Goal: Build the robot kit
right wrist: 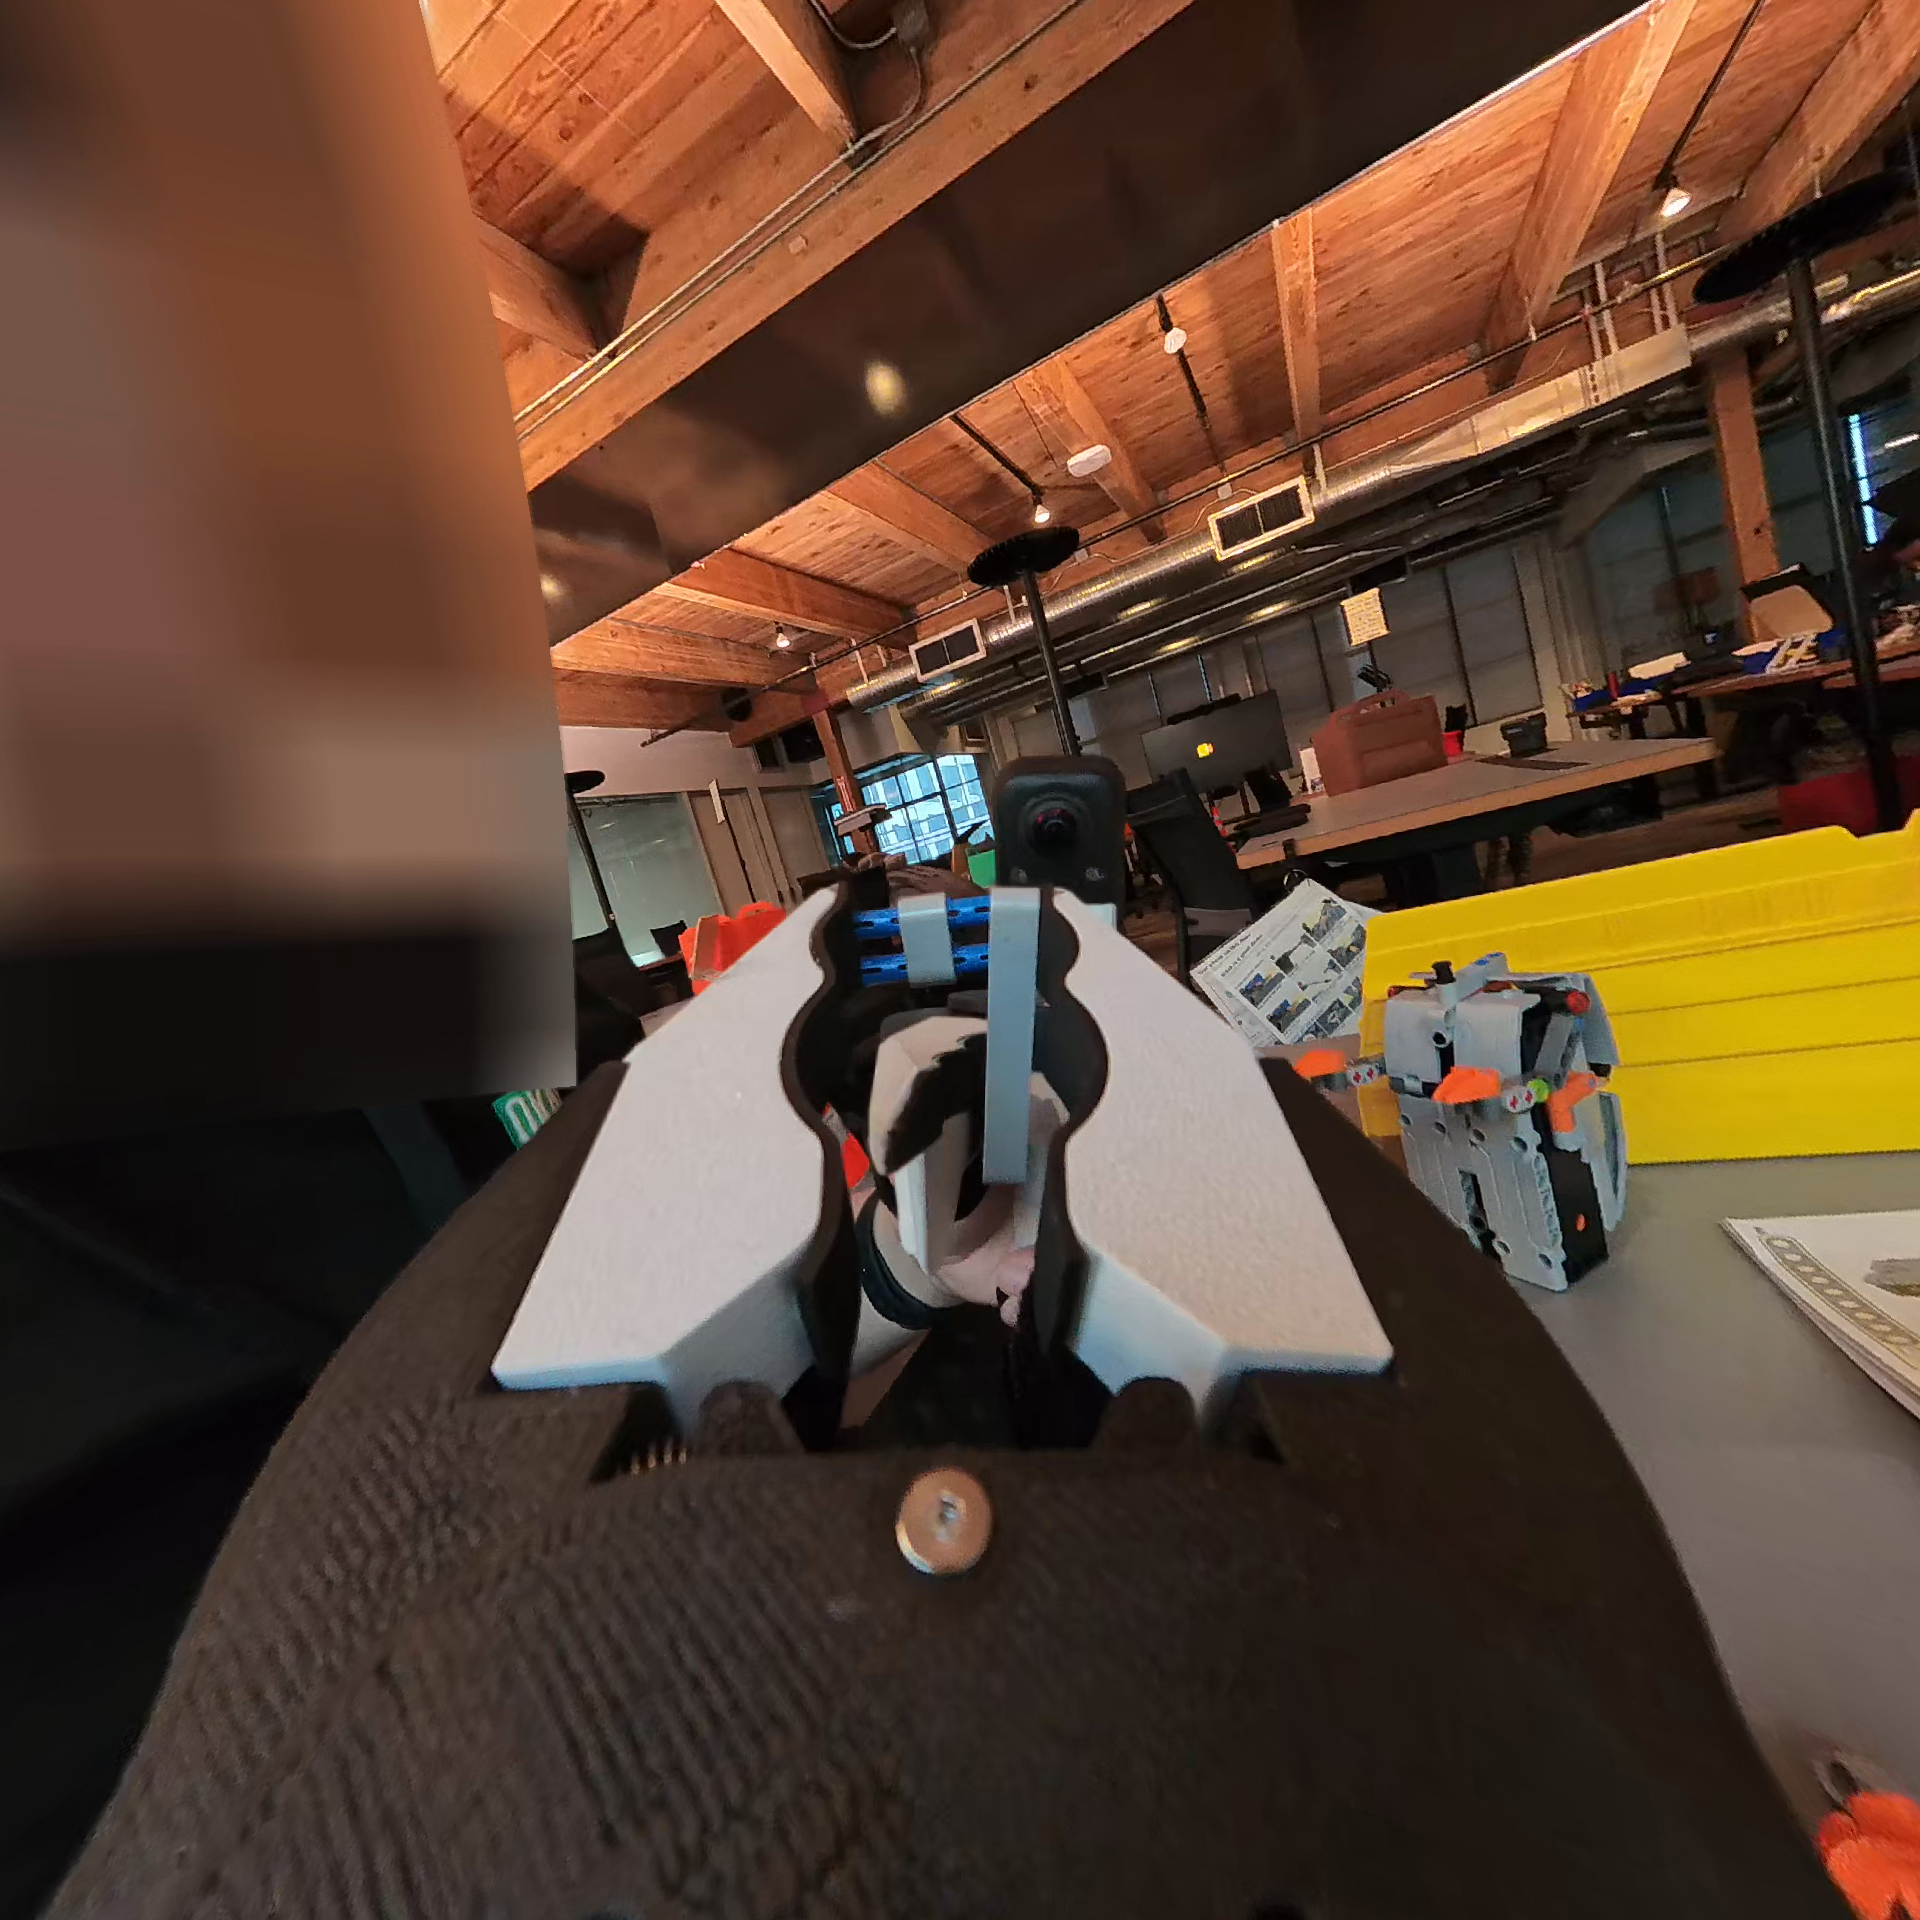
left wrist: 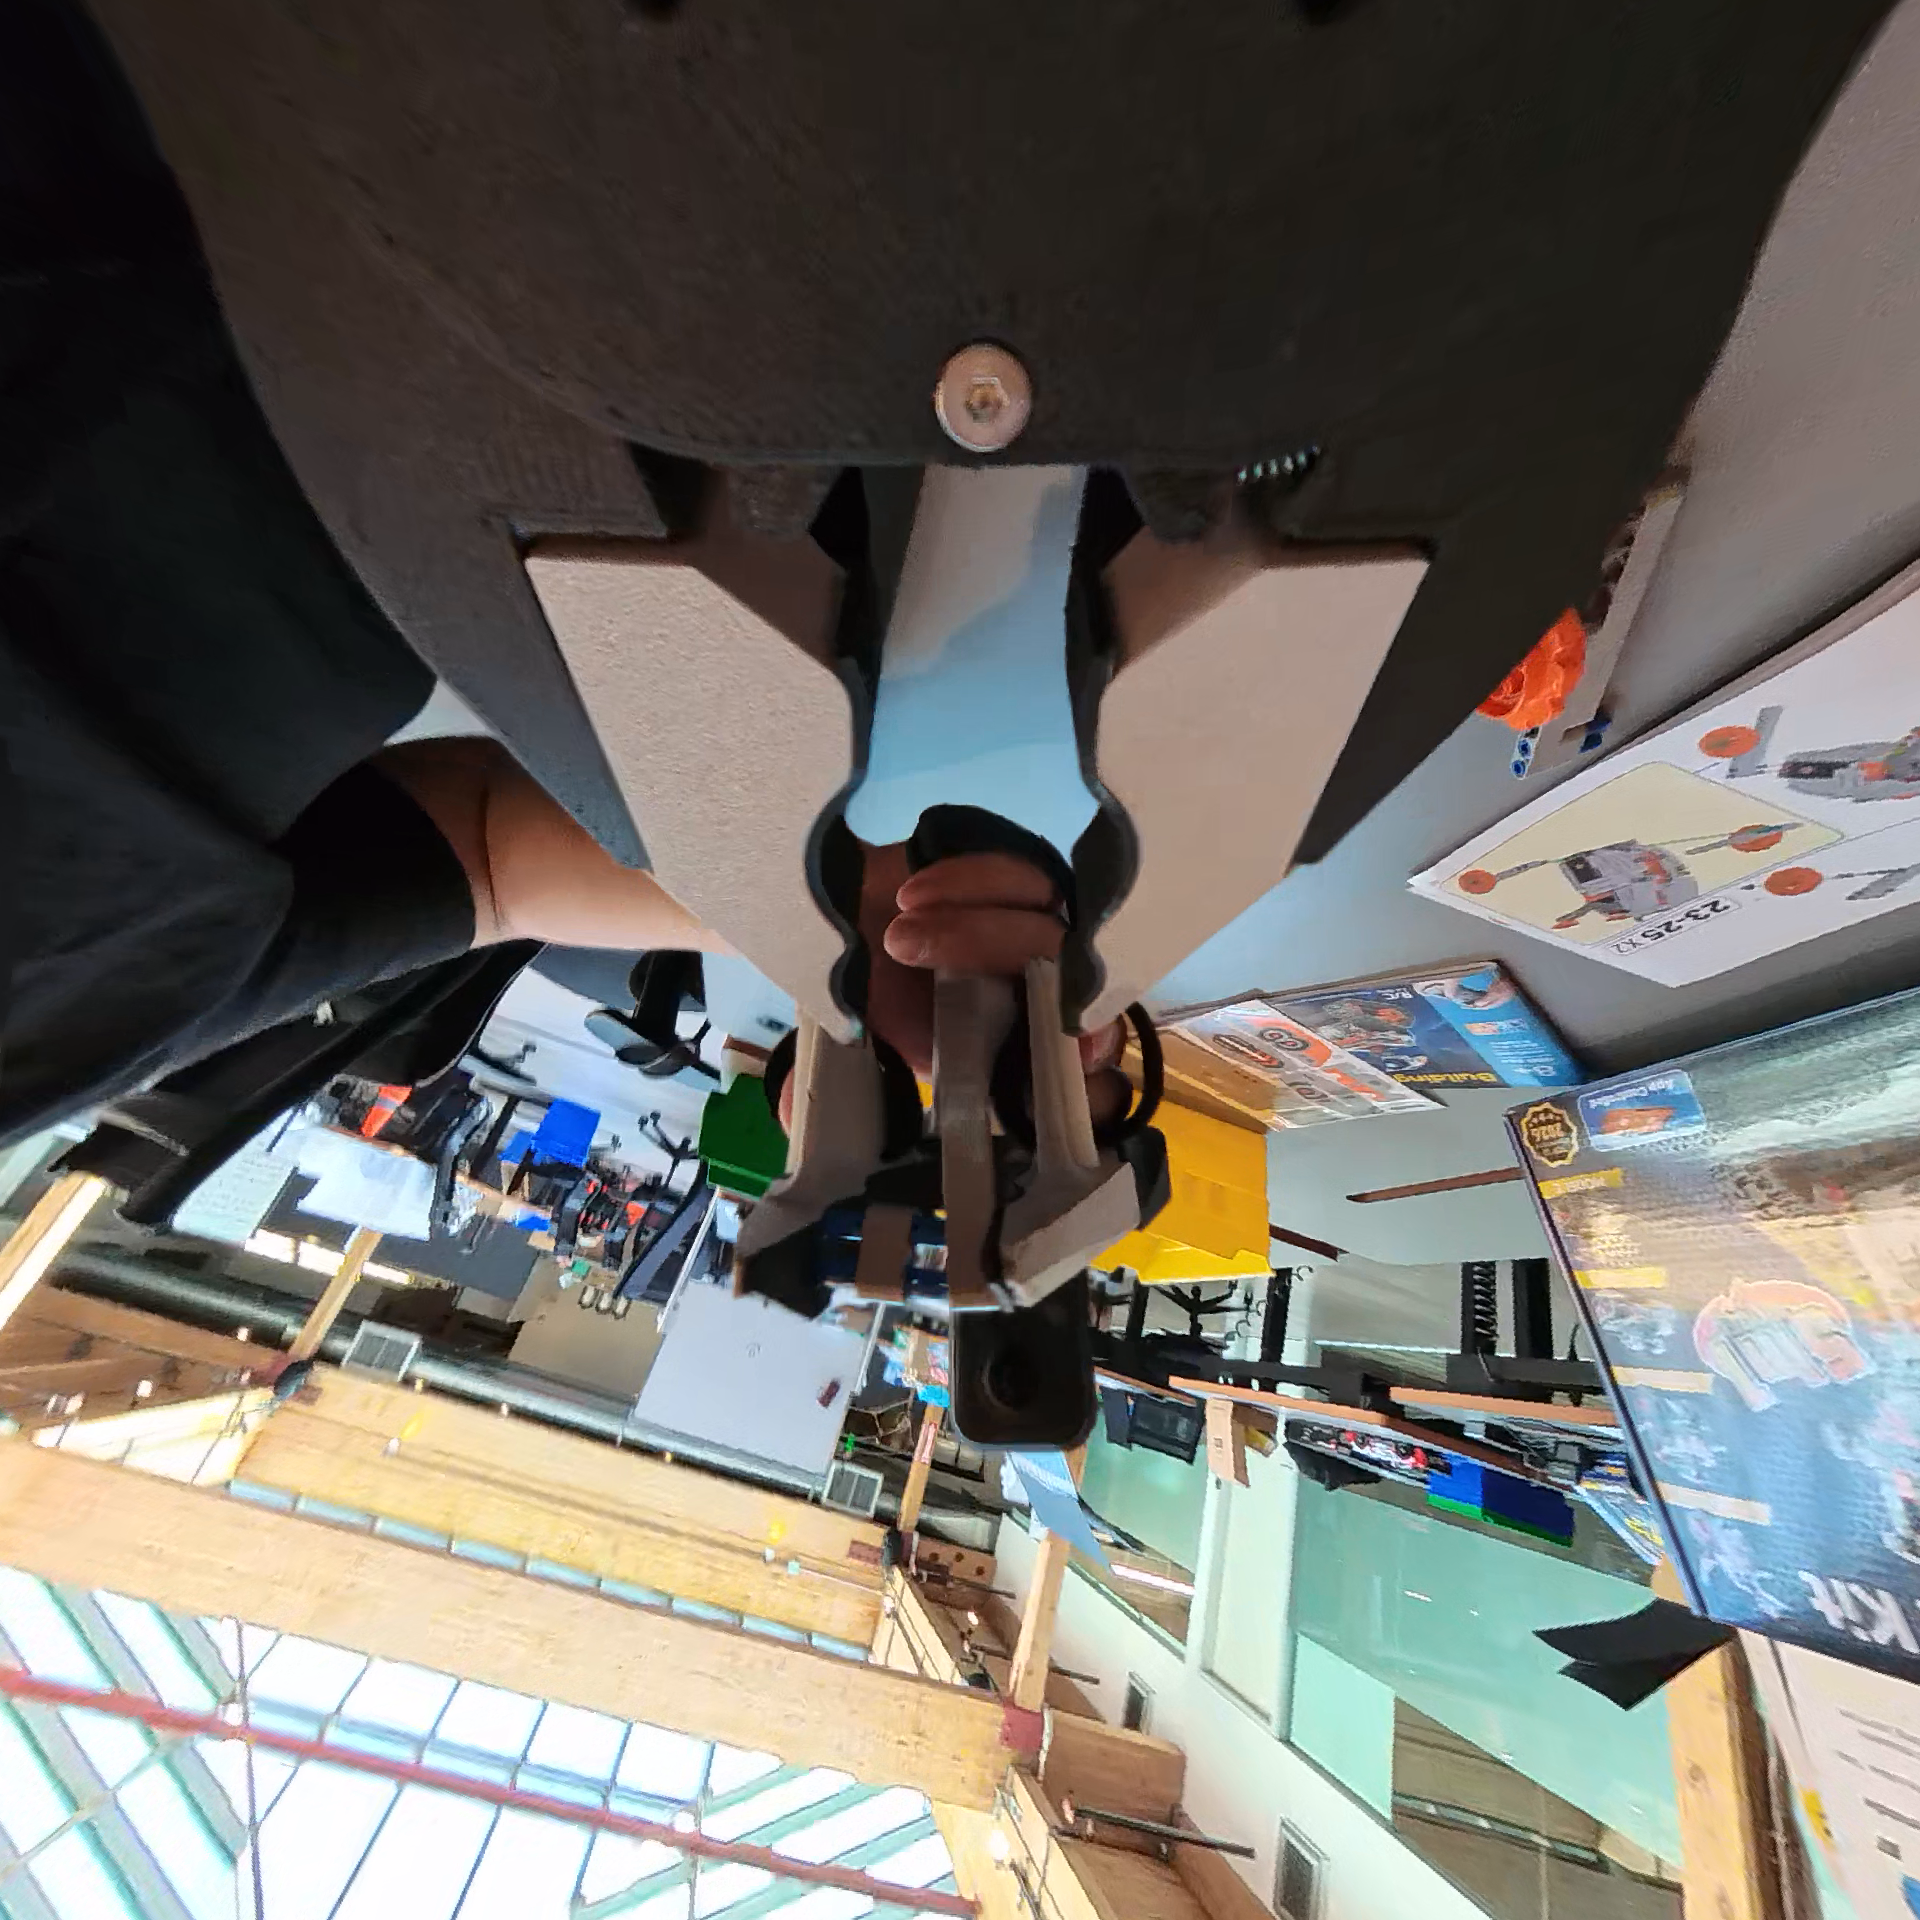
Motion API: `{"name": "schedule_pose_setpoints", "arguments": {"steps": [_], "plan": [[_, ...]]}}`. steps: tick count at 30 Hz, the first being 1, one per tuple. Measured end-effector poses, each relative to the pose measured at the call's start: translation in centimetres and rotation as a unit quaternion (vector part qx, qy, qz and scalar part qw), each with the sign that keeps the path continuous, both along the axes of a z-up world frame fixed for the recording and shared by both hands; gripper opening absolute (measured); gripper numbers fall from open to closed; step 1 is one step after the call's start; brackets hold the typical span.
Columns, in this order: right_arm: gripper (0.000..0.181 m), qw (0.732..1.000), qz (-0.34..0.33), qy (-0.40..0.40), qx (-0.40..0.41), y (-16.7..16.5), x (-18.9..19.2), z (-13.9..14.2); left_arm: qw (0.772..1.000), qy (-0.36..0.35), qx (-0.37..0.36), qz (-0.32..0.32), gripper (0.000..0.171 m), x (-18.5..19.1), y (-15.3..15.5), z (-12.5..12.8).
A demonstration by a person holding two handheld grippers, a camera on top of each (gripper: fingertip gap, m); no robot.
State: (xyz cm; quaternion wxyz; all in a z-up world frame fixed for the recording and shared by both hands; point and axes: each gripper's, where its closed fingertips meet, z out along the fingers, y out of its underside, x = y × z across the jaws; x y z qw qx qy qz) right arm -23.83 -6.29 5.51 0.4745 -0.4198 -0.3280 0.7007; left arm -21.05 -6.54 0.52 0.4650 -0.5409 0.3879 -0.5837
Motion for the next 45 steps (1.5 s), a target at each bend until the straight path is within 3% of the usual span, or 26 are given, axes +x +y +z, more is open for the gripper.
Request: {"name": "schedule_pose_setpoints", "arguments": {"steps": [4, 8, 15, 23, 45], "plan": [[0.031, 1.0, -0.015, -0.017, 0.008, 0.4, -0.2, -0.9, 0.998, 0.028, 0.051, 0.013, 0.014, 0.2, 0.4, -0.7], [0.033, 0.998, -0.031, -0.049, 0.013, 1.0, -0.8, -2.1, 0.994, 0.053, 0.084, 0.043, 0.006, -0.4, 1.4, -1.5], [0.033, 0.994, -0.04, -0.092, 0.036, 0.9, -1.5, -3.3, 0.991, 0.072, 0.094, 0.061, 0.006, -1.2, 1.5, -2.5], [0.032, 0.972, -0.095, -0.179, 0.117, 0.6, -0.7, -4.4, 0.988, 0.09, 0.109, 0.058, 0.006, -0.7, 1.1, -3.2], [0.031, 0.967, -0.095, -0.199, 0.123, -0.5, -0.5, -5.1, 0.99, 0.095, 0.099, 0.025, 0.006, -0.3, -0.1, -4.1]]}}
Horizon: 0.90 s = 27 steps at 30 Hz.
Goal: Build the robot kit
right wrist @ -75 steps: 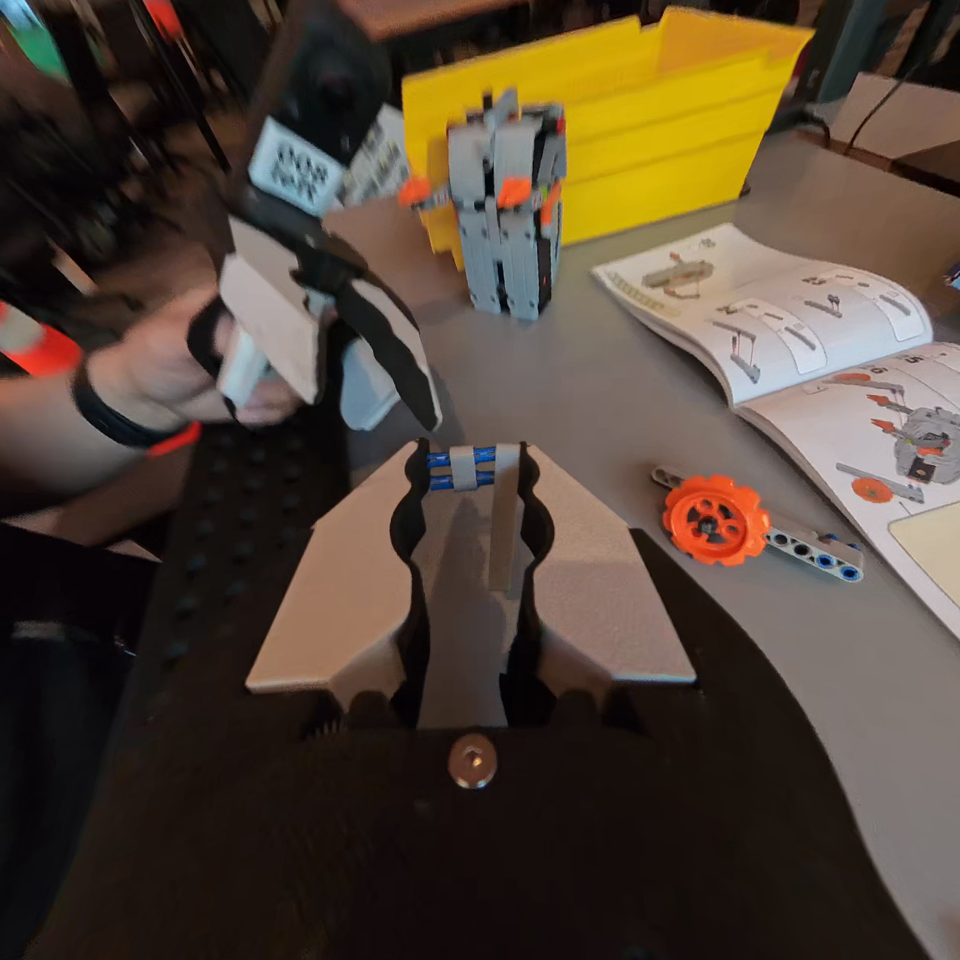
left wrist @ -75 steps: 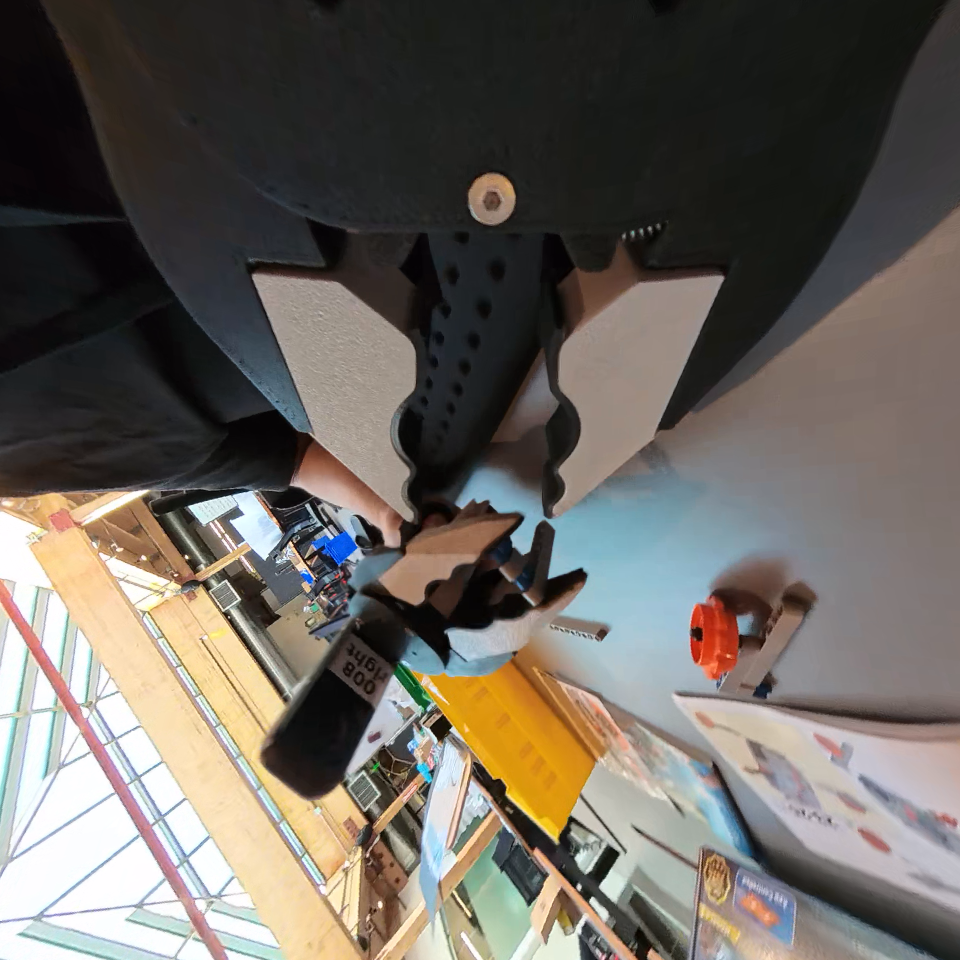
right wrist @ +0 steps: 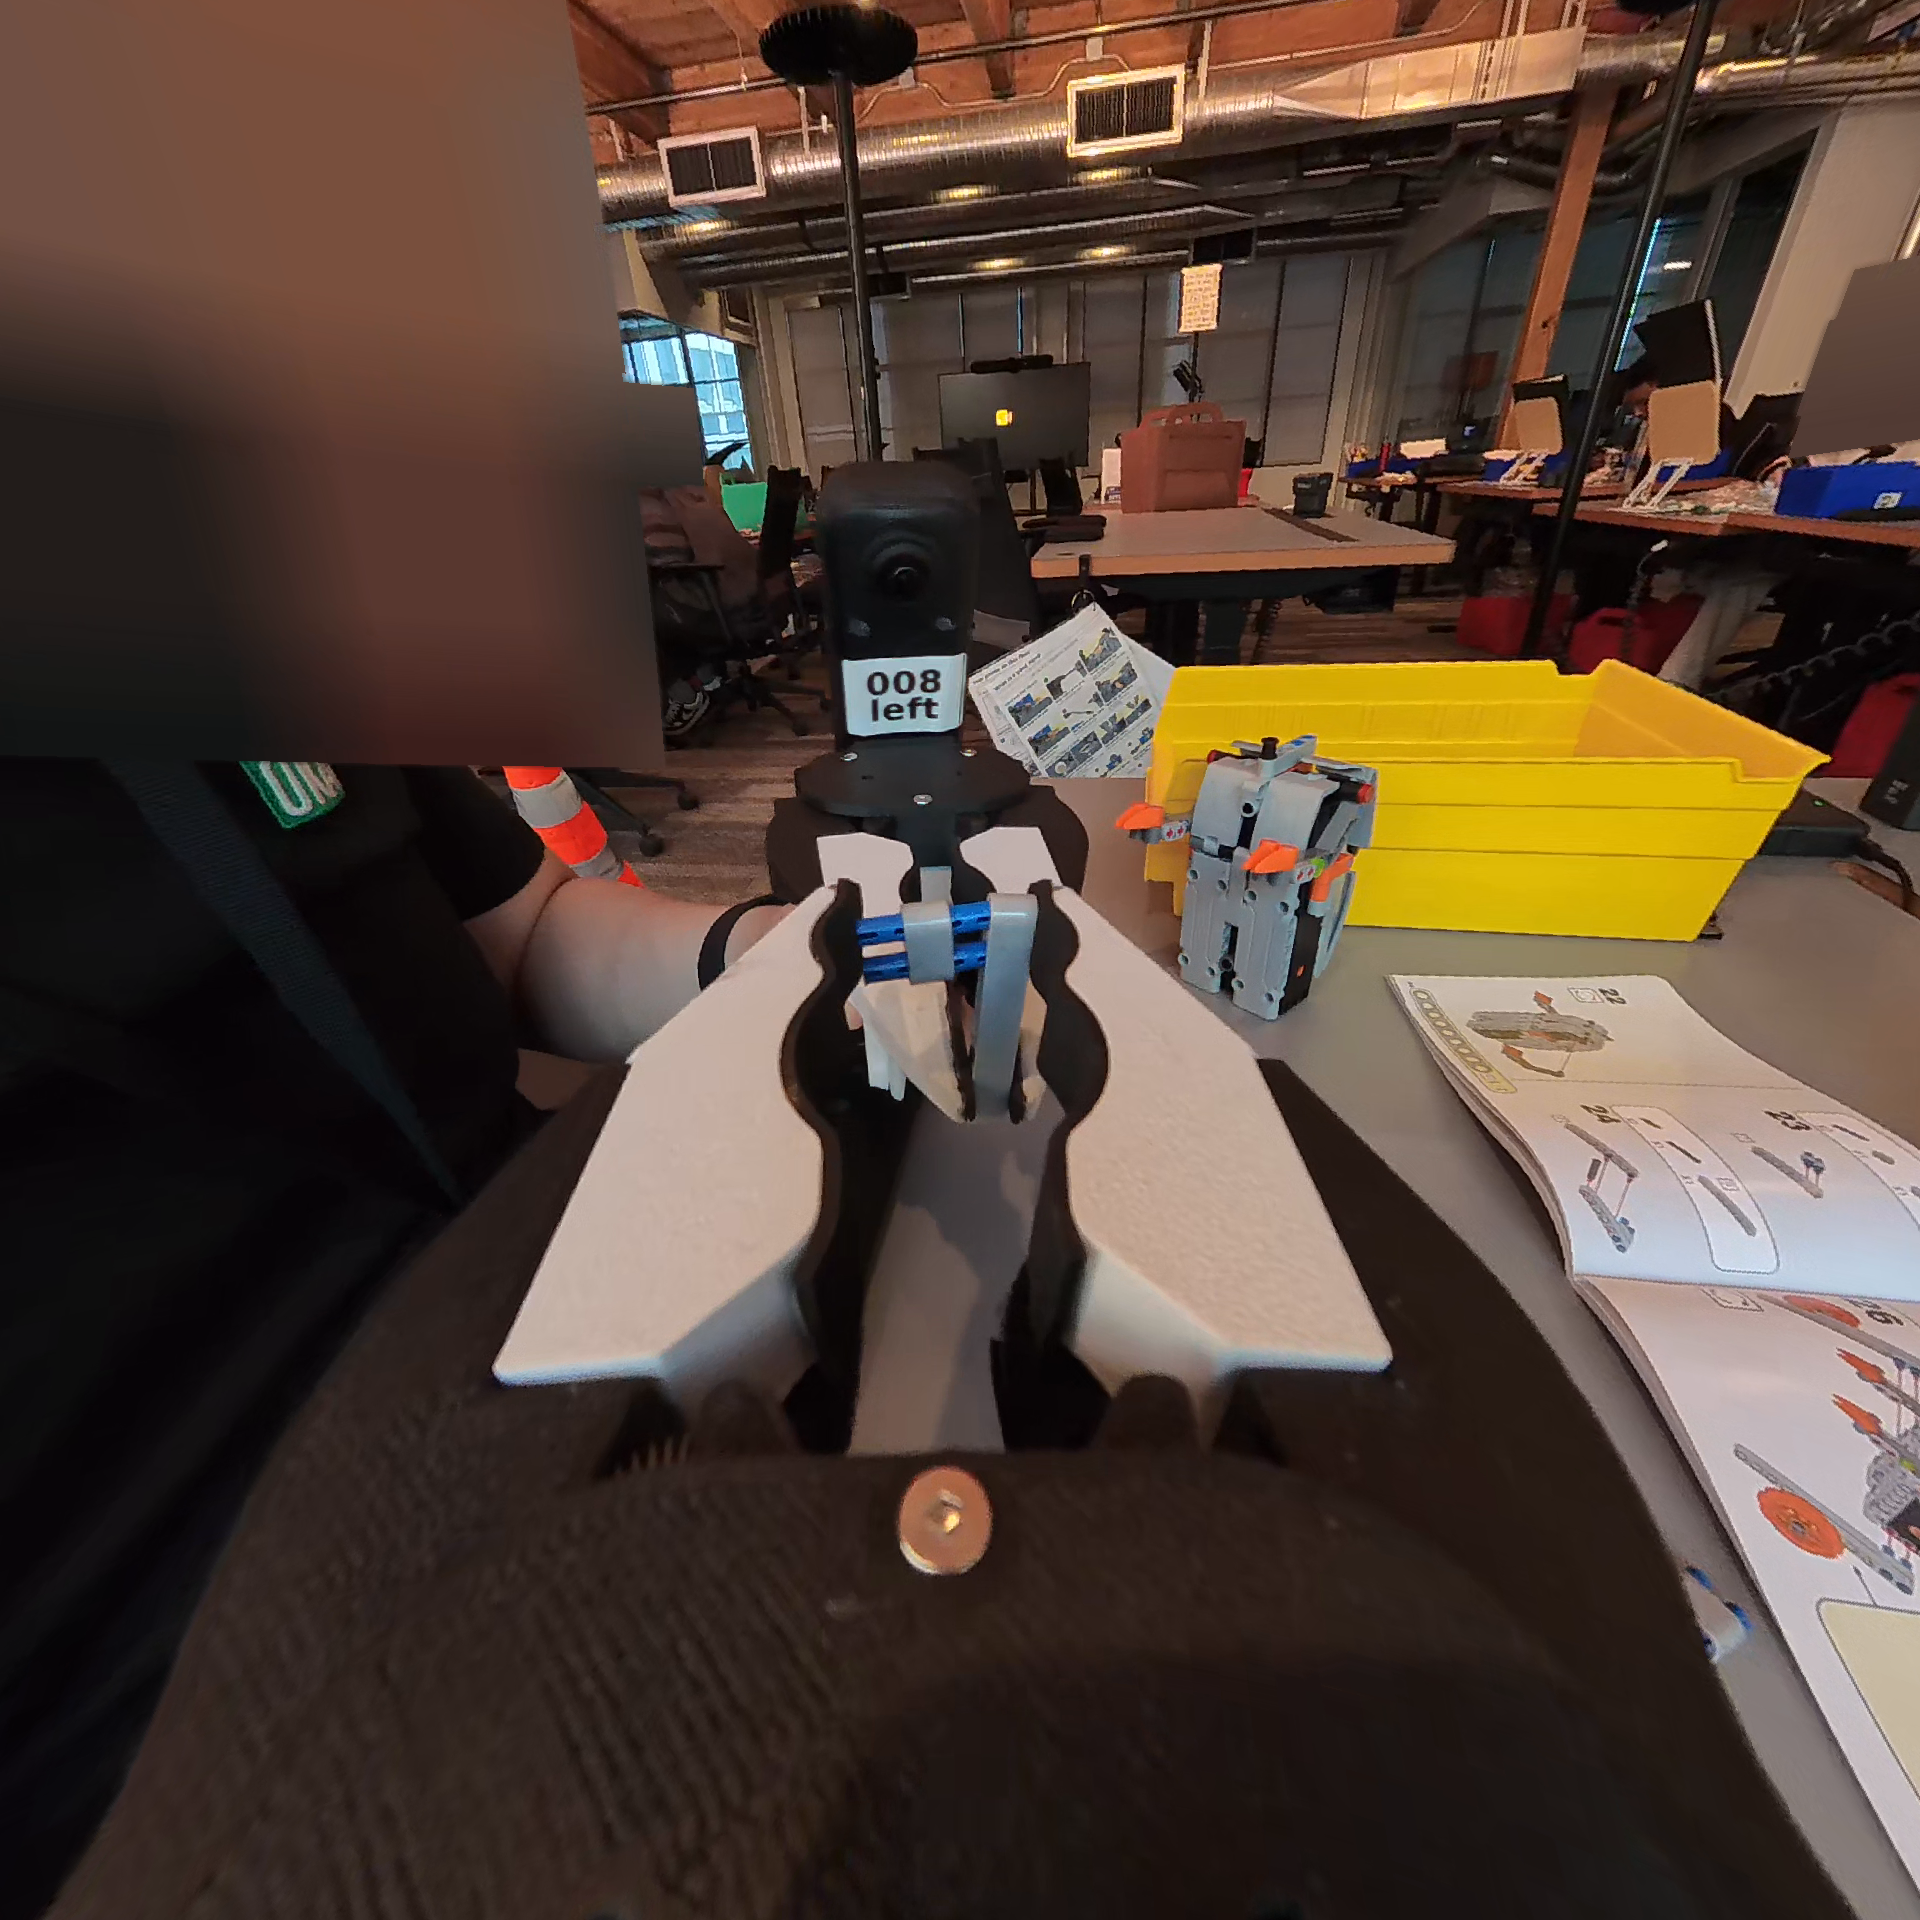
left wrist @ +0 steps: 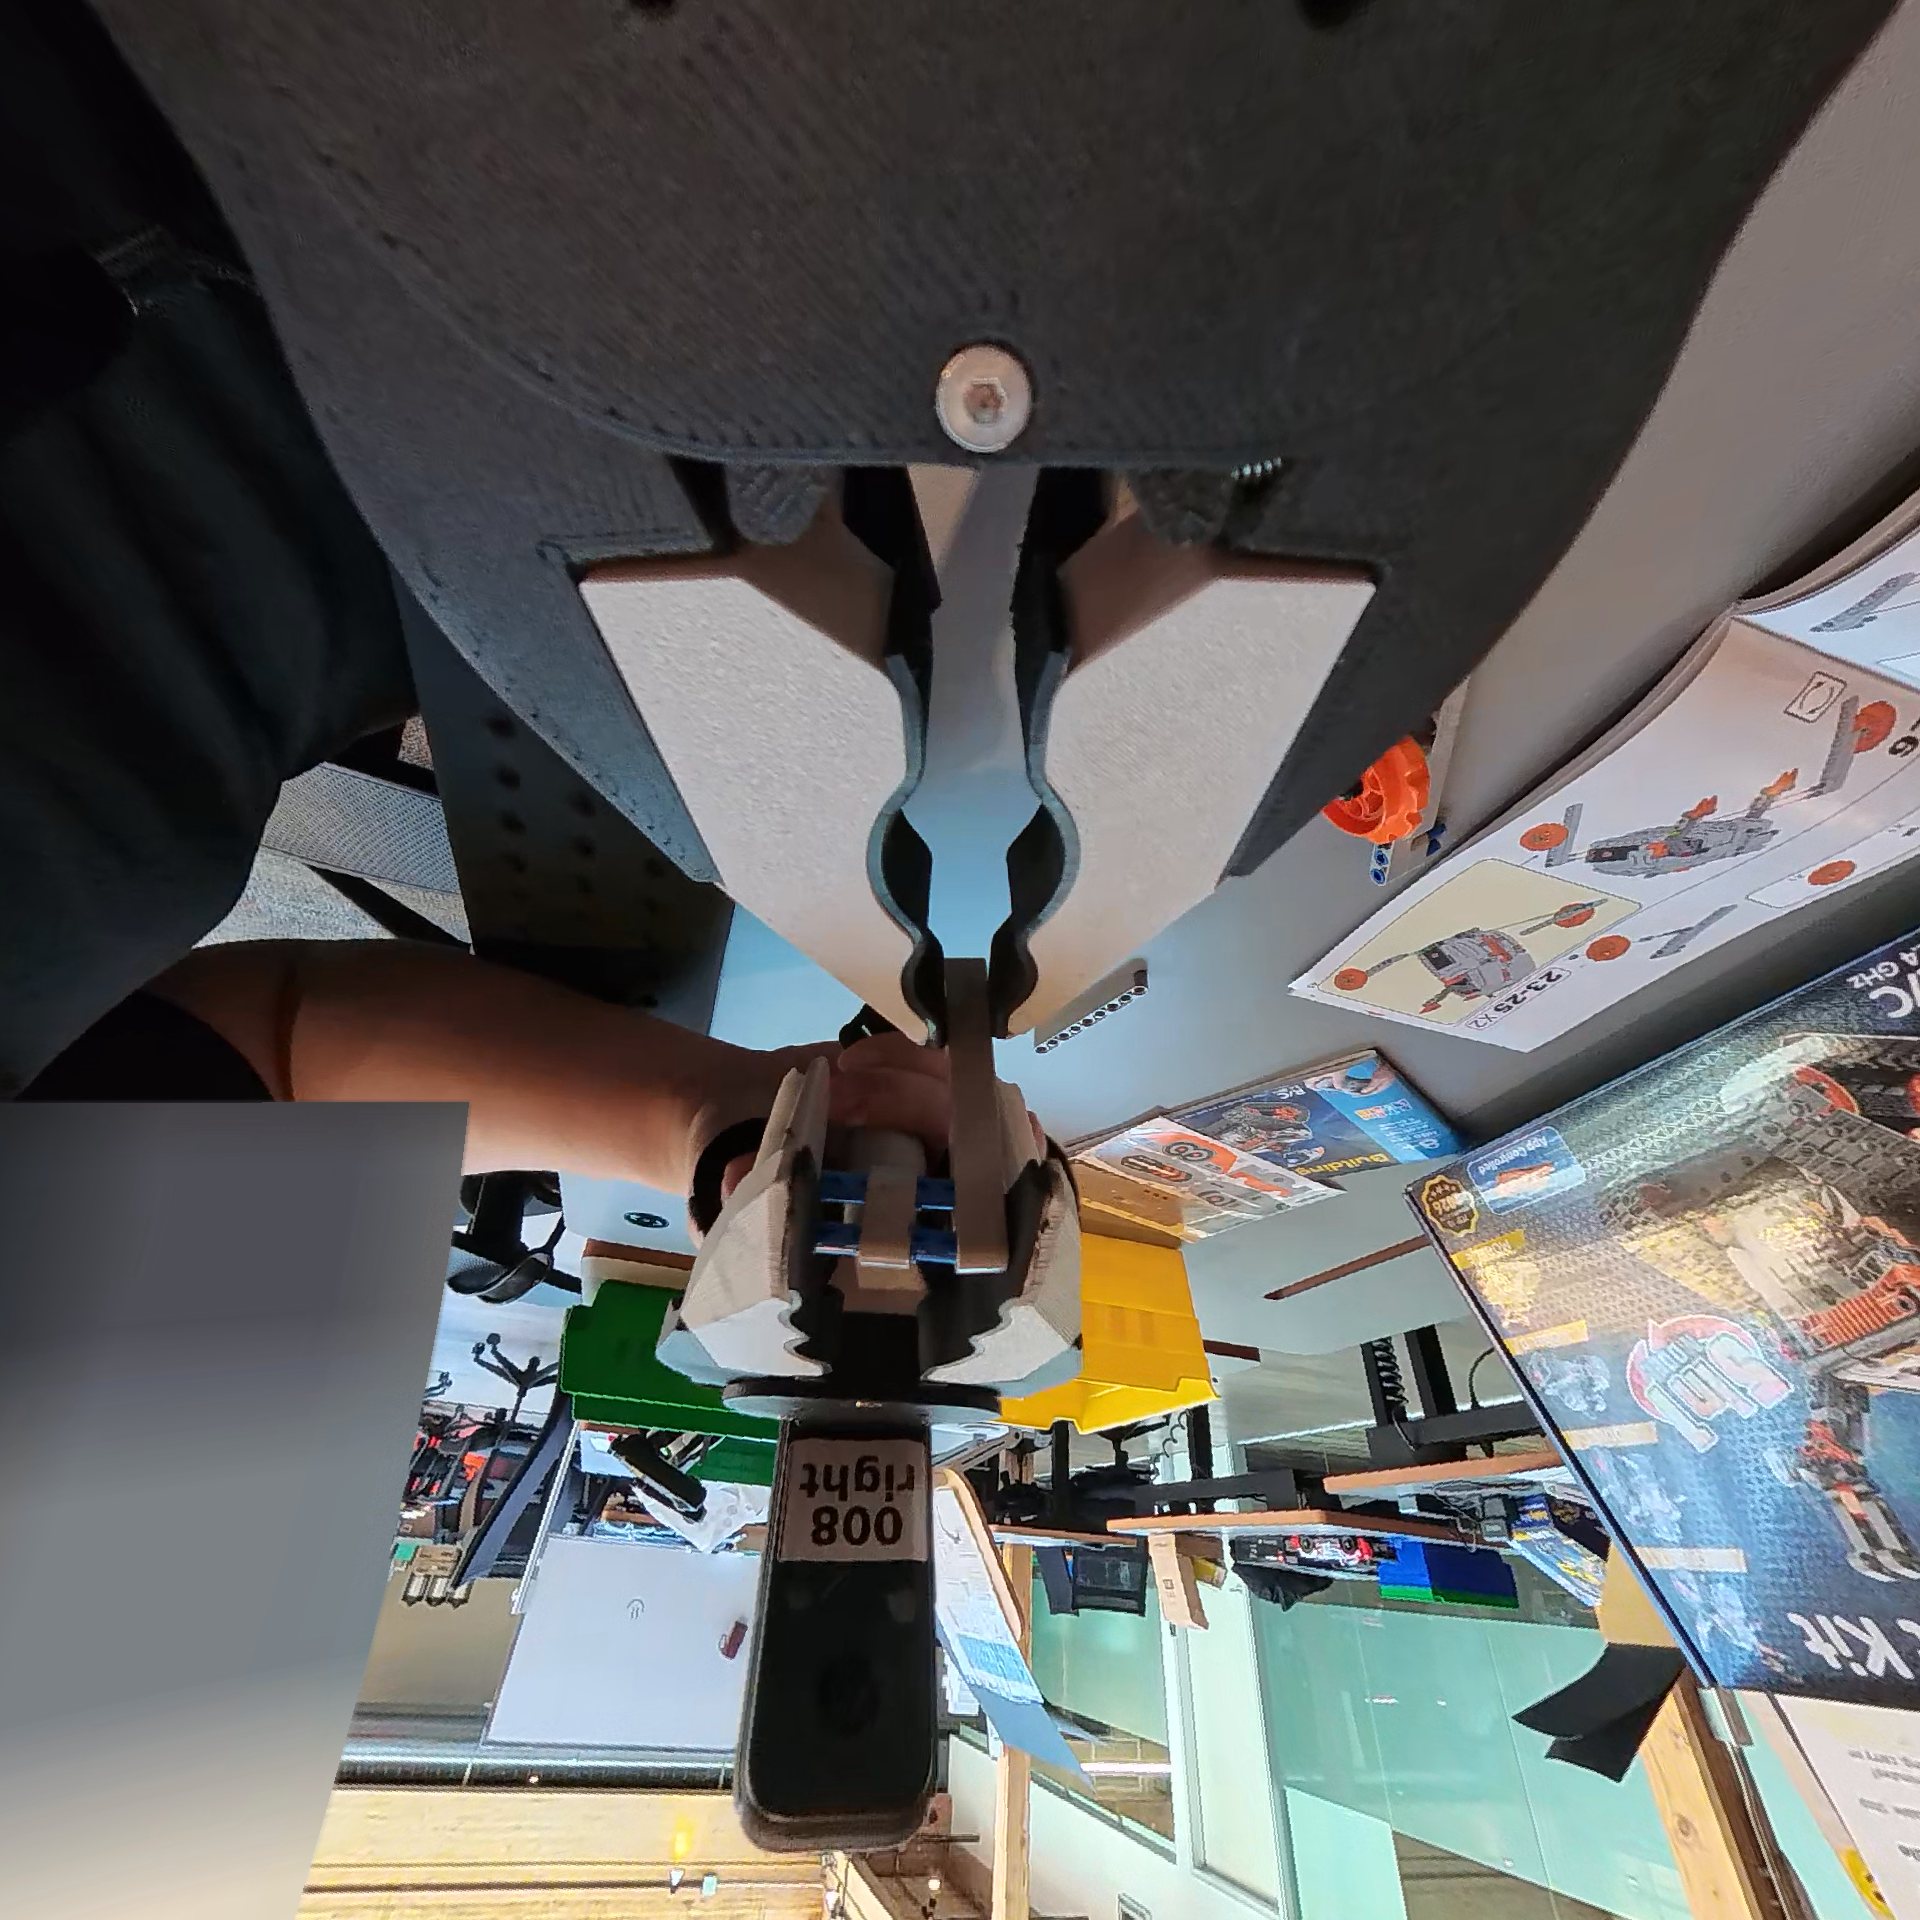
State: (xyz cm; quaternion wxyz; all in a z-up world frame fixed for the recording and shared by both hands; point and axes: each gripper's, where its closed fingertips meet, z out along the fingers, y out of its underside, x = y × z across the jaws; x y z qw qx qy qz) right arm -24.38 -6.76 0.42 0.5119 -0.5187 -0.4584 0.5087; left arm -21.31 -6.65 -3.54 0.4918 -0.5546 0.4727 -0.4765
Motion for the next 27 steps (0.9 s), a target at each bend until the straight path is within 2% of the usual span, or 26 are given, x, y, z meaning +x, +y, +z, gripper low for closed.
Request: {"name": "schedule_pose_setpoints", "arguments": {"steps": [10, 14, 16, 18, 19, 21, 24, 27], "plan": [[0.031, 1.0, -0.003, -0.002, 0.008, -0.1, -0.1, 0.0, 1.0, -0.002, 0.004, 0.004, 0.007, -0.1, -0.1, 0.1], [0.031, 0.999, 0.035, 0.024, -0.027, -0.5, 0.2, 0.3, 1.0, -0.014, 0.0, -0.013, 0.006, 0.0, -0.5, 0.4], [0.031, 0.997, 0.053, 0.043, -0.035, -0.7, 0.3, 0.5, 0.999, -0.033, -0.02, -0.036, 0.011, -0.1, -0.8, 0.8], [0.032, 0.997, 0.056, 0.043, -0.034, -0.6, 0.2, 0.4, 0.997, -0.05, -0.028, -0.047, 0.032, -0.1, -0.9, 1.5], [0.031, 0.996, 0.069, 0.043, -0.035, -1.0, 0.1, 0.3, 0.997, -0.048, -0.027, -0.051, 0.032, -0.2, -1.0, 1.5], [0.032, 0.991, 0.108, 0.061, -0.048, -1.9, 0.3, 0.8, 0.993, -0.045, -0.05, -0.098, 0.022, -0.5, -2.1, 1.4], [0.032, 0.978, 0.168, 0.104, -0.069, -3.2, 0.8, 2.1, 0.979, -0.064, -0.116, -0.158, 0.023, -0.8, -3.1, 1.8], [0.031, 0.967, 0.211, 0.123, -0.075, -4.3, 1.0, 2.6, 0.97, -0.062, -0.123, -0.2, 0.023, -0.7, -4.4, 2.1]]}}
